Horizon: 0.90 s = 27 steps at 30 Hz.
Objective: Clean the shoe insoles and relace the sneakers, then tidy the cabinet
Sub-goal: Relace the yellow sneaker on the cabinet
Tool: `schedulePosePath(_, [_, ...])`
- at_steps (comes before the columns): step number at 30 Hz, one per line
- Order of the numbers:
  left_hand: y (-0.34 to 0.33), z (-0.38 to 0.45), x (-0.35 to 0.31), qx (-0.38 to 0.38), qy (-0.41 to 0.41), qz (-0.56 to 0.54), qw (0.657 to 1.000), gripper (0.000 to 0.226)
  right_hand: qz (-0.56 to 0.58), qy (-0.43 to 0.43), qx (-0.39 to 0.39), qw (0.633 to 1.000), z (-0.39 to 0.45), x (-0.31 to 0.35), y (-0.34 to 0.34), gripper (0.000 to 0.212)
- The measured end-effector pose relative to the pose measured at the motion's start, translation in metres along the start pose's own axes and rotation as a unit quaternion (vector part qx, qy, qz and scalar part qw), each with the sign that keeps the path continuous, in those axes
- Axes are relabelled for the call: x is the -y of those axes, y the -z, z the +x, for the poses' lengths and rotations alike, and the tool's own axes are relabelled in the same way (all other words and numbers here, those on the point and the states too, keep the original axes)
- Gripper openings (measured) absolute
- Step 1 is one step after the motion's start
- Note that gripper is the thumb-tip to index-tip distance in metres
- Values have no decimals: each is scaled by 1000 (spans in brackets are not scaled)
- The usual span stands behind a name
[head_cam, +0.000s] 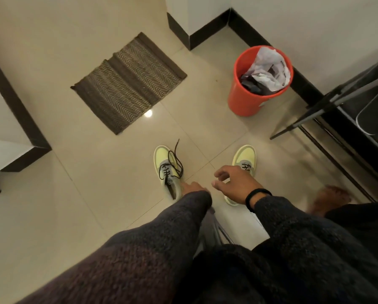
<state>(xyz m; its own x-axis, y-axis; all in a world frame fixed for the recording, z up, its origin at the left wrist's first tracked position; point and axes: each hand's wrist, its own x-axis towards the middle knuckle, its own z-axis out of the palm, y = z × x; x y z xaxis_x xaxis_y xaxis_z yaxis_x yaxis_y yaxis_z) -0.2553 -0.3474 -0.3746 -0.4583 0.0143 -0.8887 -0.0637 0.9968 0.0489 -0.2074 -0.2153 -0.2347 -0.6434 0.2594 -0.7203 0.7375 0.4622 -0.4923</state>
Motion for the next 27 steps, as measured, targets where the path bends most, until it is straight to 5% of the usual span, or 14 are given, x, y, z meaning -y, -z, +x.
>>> schedulePosePath(5, [-21, 46, 52, 48, 129, -82, 987, 88, -5, 17, 13, 1000, -1, 1, -9, 31])
schedulePosePath(9, [-25, 42, 58, 81, 87, -96, 988, 106, -11, 7, 16, 1000, -3, -4, -13, 29])
schedulePosePath(14, [-15, 40, 48, 71, 30, -25, 997, 75, 9, 2, 8, 1000, -4, -3, -7, 28])
schedulePosePath(19, [15, 24, 28, -54, -26, -7, 998, 48, 53, -2, -7, 999, -9, 3, -2, 25])
schedulePosePath(27, [79, -87, -36, -105, -178, -3, 978, 20, 113, -21, -75, 991, -27, 10, 32, 18])
